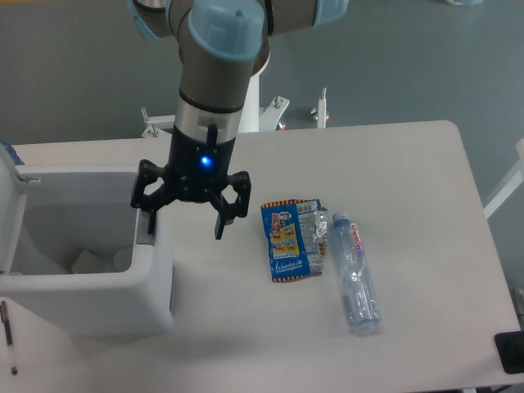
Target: Open the trash can
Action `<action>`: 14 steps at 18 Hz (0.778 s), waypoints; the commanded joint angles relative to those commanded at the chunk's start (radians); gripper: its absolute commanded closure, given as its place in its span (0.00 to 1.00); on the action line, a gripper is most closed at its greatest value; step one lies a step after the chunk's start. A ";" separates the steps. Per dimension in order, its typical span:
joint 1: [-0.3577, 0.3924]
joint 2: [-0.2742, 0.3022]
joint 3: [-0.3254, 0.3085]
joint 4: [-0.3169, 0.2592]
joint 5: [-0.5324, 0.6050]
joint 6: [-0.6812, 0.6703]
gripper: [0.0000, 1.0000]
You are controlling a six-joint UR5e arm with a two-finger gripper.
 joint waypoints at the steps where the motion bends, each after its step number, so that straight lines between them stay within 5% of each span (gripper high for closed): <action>1: 0.028 0.002 0.018 -0.003 0.012 -0.002 0.00; 7: 0.172 -0.002 0.107 0.002 0.040 0.002 0.00; 10: 0.230 0.002 0.101 -0.005 0.165 0.061 0.00; 14: 0.301 0.002 0.089 -0.023 0.180 0.213 0.00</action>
